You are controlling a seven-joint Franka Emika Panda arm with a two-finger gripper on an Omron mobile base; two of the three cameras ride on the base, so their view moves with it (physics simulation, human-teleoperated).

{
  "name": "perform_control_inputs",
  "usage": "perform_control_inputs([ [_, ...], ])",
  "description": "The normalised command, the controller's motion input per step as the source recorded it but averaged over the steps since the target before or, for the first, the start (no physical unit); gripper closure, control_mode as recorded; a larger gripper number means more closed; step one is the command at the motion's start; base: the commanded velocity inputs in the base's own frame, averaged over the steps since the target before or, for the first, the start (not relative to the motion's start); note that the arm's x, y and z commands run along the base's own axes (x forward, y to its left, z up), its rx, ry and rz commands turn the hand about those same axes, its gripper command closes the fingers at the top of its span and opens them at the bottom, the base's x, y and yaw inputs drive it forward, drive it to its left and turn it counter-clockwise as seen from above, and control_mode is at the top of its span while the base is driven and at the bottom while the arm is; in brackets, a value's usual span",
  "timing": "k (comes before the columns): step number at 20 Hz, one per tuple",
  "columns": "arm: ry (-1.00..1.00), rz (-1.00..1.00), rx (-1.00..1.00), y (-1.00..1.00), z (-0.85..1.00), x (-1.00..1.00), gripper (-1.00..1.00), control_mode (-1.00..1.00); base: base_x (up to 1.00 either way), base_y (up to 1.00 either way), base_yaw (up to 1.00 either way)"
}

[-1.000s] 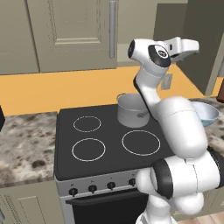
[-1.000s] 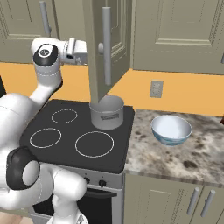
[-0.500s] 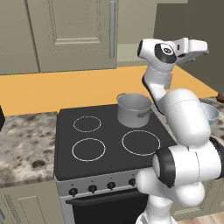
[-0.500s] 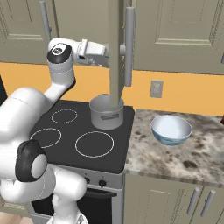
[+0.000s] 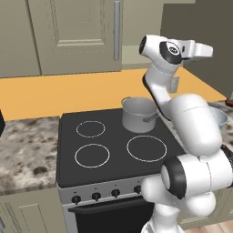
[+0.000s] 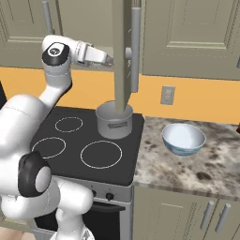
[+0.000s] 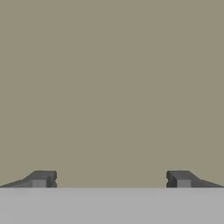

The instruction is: Open the cabinet and move the ladle to the pot. Then close the cabinet.

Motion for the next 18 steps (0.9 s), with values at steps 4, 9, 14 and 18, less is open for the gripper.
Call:
perform_control_inputs([
  [4, -0.24, 0.16, 0.00, 0.59, 0.00, -0.31, -1.00, -1.00, 0.00, 0.00, 0.00],
  [9, -0.15, 0.22, -0.03, 0.70, 0.00, -0.63, -1.00, -1.00, 0.00, 0.00, 0.00],
  [14, 0.01, 0.27, -0.02, 0.64, 0.13, -0.43, -1.00, -1.00, 0.00, 0.00, 0.00],
  [18, 0.00, 0.28, 0.00, 0.51, 0.16, -0.38, -1.00, -1.00, 0.00, 0.00, 0.00],
])
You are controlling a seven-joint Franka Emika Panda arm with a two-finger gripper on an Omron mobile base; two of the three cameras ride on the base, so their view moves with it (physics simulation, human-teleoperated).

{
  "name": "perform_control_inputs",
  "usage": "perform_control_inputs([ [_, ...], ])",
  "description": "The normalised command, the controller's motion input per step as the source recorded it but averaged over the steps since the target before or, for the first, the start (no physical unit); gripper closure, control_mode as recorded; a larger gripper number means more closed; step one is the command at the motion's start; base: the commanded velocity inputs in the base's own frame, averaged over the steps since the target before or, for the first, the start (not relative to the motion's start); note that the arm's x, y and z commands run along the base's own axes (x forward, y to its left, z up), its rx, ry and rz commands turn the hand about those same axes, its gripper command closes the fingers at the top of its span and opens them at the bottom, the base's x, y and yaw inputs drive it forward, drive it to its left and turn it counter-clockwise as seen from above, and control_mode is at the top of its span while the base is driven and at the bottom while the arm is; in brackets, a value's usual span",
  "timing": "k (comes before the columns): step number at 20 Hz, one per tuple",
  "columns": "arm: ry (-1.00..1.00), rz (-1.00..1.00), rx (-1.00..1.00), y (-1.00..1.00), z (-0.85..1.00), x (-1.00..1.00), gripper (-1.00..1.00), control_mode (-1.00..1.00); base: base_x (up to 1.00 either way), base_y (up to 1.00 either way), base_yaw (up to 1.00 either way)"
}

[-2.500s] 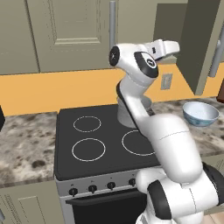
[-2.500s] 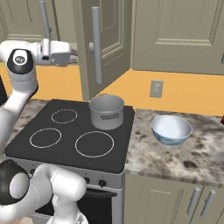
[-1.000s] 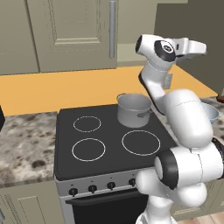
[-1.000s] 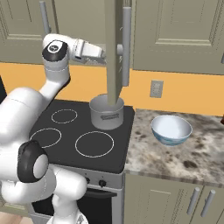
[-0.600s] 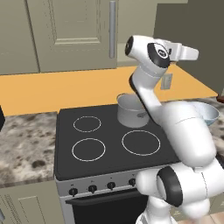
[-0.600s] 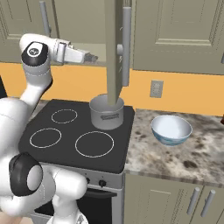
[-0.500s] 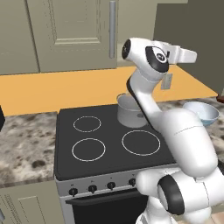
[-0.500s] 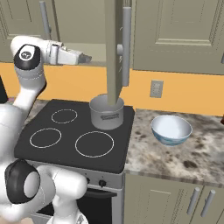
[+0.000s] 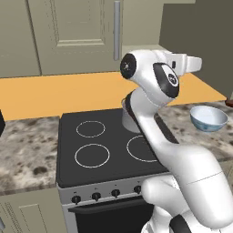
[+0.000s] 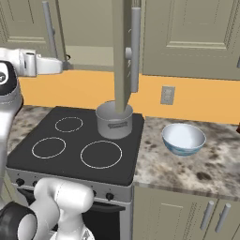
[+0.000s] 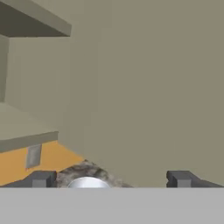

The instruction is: Open the cabinet and move the ladle to the pot. Then close the cabinet.

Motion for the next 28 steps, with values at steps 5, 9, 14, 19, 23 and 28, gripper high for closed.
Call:
perform_control_inputs([
  [5, 0.00, 0.18, 0.00, 0.56, 0.04, -0.07, -1.00, -1.00, 0.00, 0.00, 0.00],
  [9, 0.05, 0.09, 0.00, 0.59, 0.17, 0.00, -1.00, -1.00, 0.00, 0.00, 0.00],
  [14, 0.07, 0.07, 0.00, 0.49, 0.33, 0.00, -1.00, -1.00, 0.00, 0.00, 0.00],
  [19, 0.10, 0.06, 0.00, 0.32, 0.39, 0.02, -1.00, -1.00, 0.00, 0.00, 0.00],
  [23, 0.01, 0.13, 0.02, 0.23, 0.08, 0.00, -1.00, -1.00, 0.00, 0.00, 0.00],
  [28, -0.03, 0.18, 0.07, 0.21, 0.00, 0.00, -1.00, -1.00, 0.00, 0.00, 0.00],
])
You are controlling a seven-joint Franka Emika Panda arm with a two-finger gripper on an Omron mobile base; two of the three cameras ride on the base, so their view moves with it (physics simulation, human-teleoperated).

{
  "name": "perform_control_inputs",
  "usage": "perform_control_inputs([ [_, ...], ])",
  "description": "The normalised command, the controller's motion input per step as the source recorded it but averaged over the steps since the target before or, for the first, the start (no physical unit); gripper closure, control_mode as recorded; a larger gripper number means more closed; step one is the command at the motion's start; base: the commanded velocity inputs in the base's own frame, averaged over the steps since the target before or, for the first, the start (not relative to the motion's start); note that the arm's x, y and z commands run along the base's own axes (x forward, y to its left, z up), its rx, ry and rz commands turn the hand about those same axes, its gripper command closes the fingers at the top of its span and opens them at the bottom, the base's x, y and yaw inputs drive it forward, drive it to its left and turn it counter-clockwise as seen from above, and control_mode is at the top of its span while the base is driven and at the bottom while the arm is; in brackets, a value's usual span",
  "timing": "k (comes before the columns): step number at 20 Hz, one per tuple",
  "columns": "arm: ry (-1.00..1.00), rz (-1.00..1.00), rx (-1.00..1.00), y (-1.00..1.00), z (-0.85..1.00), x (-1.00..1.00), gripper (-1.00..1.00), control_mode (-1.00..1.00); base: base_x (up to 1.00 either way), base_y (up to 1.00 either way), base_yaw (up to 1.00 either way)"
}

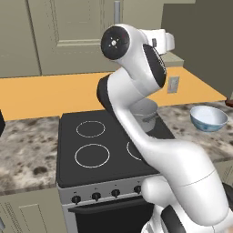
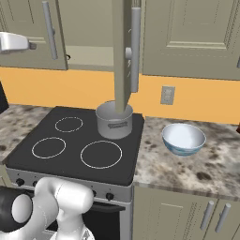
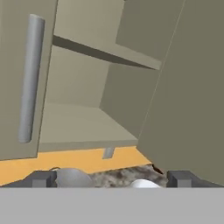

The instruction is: Open the cabinet and move the ladle to the pot. Then close the cabinet.

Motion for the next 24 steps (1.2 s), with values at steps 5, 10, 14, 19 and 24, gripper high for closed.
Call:
perform_control_inputs([
  [5, -0.14, 0.17, 0.13, 0.15, 0.00, 0.00, -1.00, -1.00, 0.00, 0.00, 0.00],
  [10, -0.09, 0.17, 0.12, 0.02, 0.00, 0.03, -1.00, -1.00, 0.00, 0.00, 0.00],
  [14, 0.04, 0.15, 0.07, -0.01, 0.04, 0.09, -1.00, -1.00, 0.00, 0.00, 0.00],
  [19, 0.19, 0.16, 0.00, 0.00, 0.00, 0.25, -1.00, -1.00, 0.00, 0.00, 0.00],
  [24, 0.10, 0.12, 0.00, 0.00, 0.00, 0.47, -1.00, -1.00, 0.00, 0.00, 0.00],
])
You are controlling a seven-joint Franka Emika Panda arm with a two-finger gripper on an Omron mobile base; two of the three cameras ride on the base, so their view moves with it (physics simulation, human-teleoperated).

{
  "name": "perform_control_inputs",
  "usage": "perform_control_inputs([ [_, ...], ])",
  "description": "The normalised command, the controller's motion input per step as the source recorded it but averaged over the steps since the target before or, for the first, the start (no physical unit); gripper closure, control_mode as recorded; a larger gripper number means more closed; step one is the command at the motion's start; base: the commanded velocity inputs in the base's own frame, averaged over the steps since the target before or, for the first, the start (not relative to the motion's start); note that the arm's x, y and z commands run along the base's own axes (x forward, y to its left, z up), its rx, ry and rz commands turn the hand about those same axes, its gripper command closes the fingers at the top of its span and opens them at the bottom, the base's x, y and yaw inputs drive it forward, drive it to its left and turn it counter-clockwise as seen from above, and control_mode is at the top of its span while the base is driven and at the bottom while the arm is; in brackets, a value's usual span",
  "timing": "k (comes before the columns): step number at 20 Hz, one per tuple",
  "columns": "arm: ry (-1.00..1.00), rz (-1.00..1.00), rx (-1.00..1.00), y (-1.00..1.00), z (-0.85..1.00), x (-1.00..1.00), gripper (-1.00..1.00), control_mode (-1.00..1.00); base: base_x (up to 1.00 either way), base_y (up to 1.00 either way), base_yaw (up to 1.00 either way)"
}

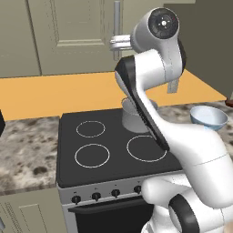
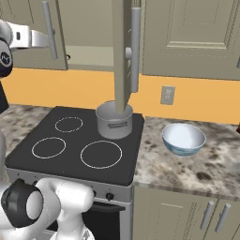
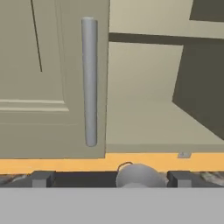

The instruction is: Open the cabinet and move the ladle to the pot. Then close the cabinet.

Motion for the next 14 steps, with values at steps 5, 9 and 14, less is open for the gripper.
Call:
perform_control_inputs([
  [5, -0.02, 0.05, 0.00, 0.07, 0.00, 0.41, -1.00, -1.00, 0.00, 0.00, 0.00],
  [9, -0.10, 0.02, 0.00, 0.21, 0.00, 0.28, -1.00, -1.00, 0.00, 0.00, 0.00],
  [14, -0.01, 0.00, 0.00, 0.14, 0.00, 0.43, -1.00, -1.00, 0.00, 0.00, 0.00],
])
